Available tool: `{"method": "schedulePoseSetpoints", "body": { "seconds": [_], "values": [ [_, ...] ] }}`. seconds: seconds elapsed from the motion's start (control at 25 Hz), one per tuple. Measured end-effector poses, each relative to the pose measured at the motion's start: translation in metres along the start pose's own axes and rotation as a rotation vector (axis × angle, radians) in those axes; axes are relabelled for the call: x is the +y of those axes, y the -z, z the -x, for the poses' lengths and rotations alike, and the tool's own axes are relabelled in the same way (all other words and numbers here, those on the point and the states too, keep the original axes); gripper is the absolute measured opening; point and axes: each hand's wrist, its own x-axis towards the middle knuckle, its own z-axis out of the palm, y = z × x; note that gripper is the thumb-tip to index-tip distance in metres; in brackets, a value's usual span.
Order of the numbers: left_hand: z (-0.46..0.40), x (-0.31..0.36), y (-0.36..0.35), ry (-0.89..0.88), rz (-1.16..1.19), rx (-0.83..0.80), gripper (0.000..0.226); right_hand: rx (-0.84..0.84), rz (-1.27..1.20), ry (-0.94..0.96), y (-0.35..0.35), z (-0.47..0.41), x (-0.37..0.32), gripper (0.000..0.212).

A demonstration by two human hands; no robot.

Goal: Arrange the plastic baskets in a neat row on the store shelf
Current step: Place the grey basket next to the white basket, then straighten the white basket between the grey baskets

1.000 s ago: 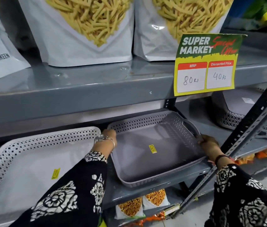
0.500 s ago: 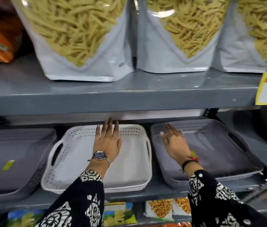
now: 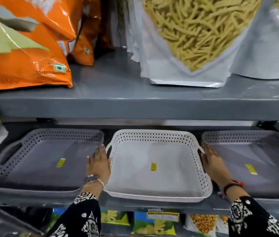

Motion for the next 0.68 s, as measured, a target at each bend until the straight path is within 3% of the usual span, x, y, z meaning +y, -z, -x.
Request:
{"method": "schedulePoseSetpoints", "body": {
  "seconds": [0.2,0.36,0.56,0.68],
  "values": [
    [-0.013,-0.006,-0.004,0.011,0.073,0.022,0.057,0.057,0.051,-0.023,-0.006,0.000,-0.008,0.050],
    [-0.008,0.004,0.002,0.000,0.025,-0.019,0.061,0.017,0.106,-0.007,-0.013,0.001,-0.016,0.064],
    [-0.006,0.004,0.003,-0.012,0.150,-0.040,0.067,0.022,0.104,0.026,-0.012,0.002,-0.010,0.051],
    [-0.014,0.006,0.002,-0.015,0.097,-0.003,0.065,0.021,0.143,0.050,-0.012,0.005,-0.010,0.046]
  ]
}}
